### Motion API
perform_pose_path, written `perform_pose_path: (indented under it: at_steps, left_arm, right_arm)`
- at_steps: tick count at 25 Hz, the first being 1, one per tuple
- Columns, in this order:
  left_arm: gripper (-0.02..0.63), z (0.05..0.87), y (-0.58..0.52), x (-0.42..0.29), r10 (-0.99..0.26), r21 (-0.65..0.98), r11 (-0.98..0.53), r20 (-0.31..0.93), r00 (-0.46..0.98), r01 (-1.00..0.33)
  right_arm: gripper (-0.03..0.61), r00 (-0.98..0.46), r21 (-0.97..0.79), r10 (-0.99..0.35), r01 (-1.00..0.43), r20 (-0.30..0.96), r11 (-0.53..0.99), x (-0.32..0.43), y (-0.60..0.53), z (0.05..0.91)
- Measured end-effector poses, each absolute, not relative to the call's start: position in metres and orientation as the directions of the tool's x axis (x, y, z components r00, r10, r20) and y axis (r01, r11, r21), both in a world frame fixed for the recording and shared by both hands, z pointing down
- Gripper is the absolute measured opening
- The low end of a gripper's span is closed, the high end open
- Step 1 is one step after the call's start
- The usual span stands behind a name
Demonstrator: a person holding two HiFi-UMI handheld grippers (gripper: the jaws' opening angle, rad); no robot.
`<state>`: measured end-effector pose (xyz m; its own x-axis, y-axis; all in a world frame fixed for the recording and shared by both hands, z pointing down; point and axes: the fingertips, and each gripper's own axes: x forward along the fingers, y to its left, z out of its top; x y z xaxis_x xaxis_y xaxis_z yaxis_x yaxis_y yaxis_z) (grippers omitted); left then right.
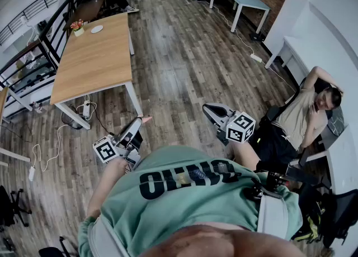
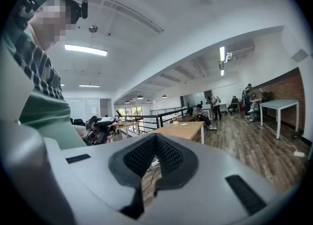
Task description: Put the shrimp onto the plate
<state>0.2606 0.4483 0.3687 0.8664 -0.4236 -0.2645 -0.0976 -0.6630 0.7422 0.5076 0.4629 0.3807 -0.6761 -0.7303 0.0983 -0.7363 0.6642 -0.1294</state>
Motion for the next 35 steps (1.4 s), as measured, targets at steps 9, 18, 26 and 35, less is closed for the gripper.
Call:
perform_pose_path:
  at_steps: [9,18,26,35]
  left_arm:
    - [0.029,0.368,0.451,0.265,-0.420,0.729,-0.677,-0.271,0.866,-0.100]
    - [0.029,0.370,0.449,0.277,-0.419,0.743,-0.663,-0.266,0.868,-0.092]
    - [0.029,0.373,0.445,0.308,-0.410,0.744,-0.663,-0.262,0.874,-0.088]
    - [0.029,0.378,0.455,0.351,-0.420,0.736,-0.667,-0.241,0.875,-0.117]
  right_arm:
    - [0.008,-0.683,-0.128,-0.726,-0.730,0.086,0.672,0.510,0.462,0.383]
    - [0.008,-0.694,-0.129,-0.716,-0.718,0.074,0.684,0.516,0.461,0.385]
    - [0.008,-0.688,-0.143,-0.725,-0.722,0.045,0.677,0.545,0.461,0.385]
    - [0.008,-0.708,-0.165,-0.705,-0.701,0.046,0.693,0.584,0.470,0.395]
